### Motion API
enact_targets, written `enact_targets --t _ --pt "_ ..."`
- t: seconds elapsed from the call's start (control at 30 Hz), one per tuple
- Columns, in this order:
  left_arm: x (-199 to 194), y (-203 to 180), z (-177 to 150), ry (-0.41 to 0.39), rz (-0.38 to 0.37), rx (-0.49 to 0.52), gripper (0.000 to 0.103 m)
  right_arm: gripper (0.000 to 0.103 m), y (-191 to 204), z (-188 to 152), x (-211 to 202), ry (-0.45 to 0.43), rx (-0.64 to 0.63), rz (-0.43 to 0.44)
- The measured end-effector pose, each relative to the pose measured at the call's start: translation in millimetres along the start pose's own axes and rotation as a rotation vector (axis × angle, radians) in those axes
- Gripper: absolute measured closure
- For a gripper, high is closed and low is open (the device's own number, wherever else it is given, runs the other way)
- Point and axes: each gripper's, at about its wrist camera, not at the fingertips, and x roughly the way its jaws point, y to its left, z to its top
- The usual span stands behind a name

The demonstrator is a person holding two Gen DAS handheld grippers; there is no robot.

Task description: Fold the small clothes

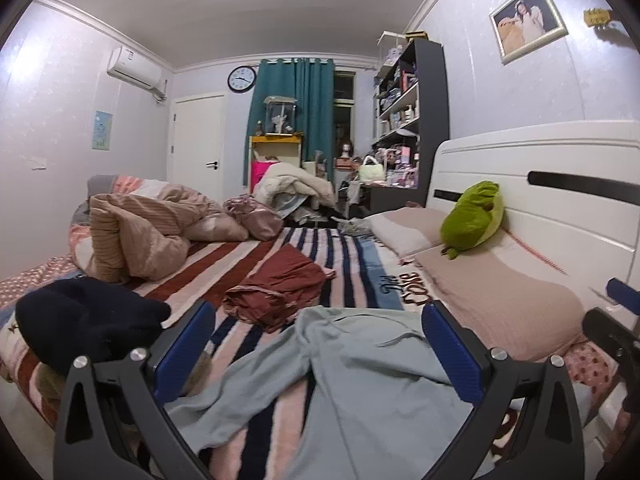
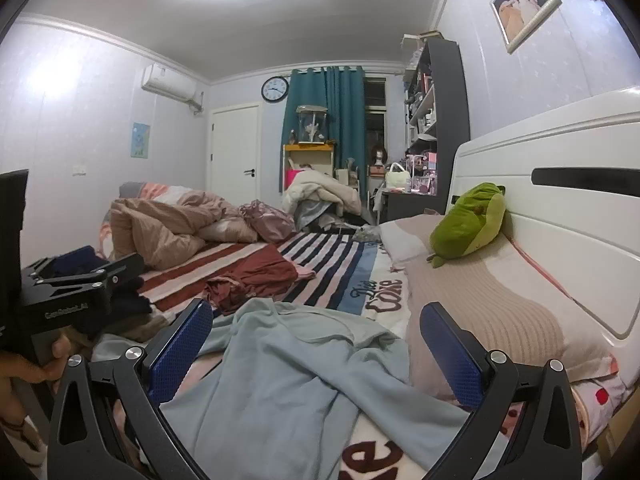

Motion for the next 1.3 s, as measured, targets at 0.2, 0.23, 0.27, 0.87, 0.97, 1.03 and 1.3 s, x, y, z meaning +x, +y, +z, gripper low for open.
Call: enact_targets --t 0.2,0.23,0.27,0.87,0.97,1.03,1.3 --pt "11 21 -10 0.012 0.024 -0.031 0.001 0.000 2 -7 5 -0.007 0.006 0.014" --pt "14 26 -14 0.024 0.022 -0.033 0.001 0.000 4 -11 8 -0.003 0.011 0.027" --pt "17 31 -21 0.038 0.028 -0.031 0.001 0.000 6 -14 11 0.001 0.013 0.036" --pt "51 145 -168 0.425 0.125 -0.246 0.012 0.000 29 -79 87 0.179 -0.009 0.199" --pt "58 152 -173 0.456 0.137 -0.239 0.037 0.000 26 -80 89 0.190 -0.008 0.201" --pt "66 154 -179 0.496 0.160 -0.233 0.064 0.000 27 -80 88 0.195 0.006 0.208" --pt "52 138 -147 0.401 0.096 -0.164 0.100 0.000 29 -77 89 0.181 0.015 0.219"
